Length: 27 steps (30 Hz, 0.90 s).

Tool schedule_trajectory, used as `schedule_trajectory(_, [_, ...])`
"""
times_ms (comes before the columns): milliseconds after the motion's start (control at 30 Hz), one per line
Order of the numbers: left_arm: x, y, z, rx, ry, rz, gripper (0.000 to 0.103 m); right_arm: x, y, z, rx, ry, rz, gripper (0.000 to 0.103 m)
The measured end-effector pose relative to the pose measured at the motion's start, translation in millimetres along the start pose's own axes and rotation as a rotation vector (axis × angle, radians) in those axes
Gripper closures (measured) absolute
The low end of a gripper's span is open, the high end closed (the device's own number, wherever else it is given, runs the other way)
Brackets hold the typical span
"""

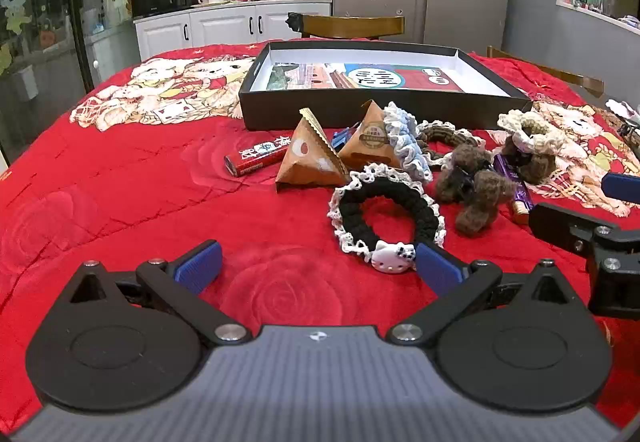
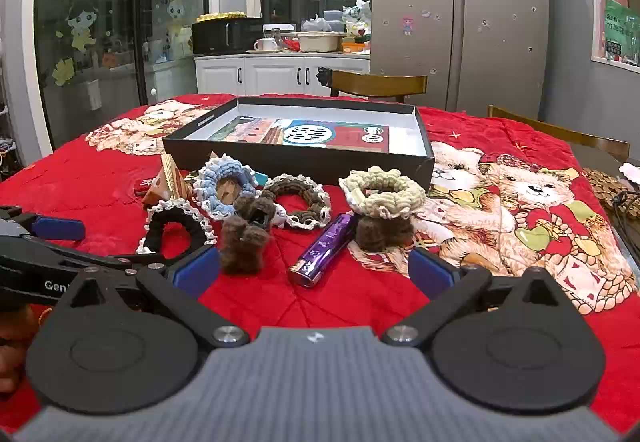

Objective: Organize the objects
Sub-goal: 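Move both tools toward the scrunchies on the tablecloth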

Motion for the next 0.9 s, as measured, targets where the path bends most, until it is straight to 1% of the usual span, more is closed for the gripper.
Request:
schedule_trajectory(133, [1, 6, -2, 0.027, 0.009, -0.043, 0.000, 1, 1, 1, -0.006, 0.008, 0.008, 0.000])
schedule_trajectory(233, [1, 7, -3, 0.034, 0.006, -0.055, 0.000, 1, 0, 1, -0.022, 0.018, 0.019, 0.000])
schedule_trajectory(567, [-4, 0, -11, 0.009, -0.047, -0.003, 0.000, 1, 4, -1, -0.052, 0.011, 0.017, 0.000])
schedule_trajectory(767, [-3, 1, -6, -0.004, -0.016, -0.005, 0.000, 0, 2, 0, -0.058, 0.025, 0.046, 0.000])
schedule_trajectory(900, [-2, 1, -6, 0.002, -0.021, -0.004, 0.000, 2, 1, 1, -0.067, 0.030, 0.056, 0.000])
Point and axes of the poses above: each gripper's, at about its wrist camera, not at the fingertips, and z roughly the way its jaws point, y to its left, x to its underside, the point moved 9 cm from there along z, roughly the way its jaws point, and after that the axes turned 13 degrees about z, right-handed, at the moved point
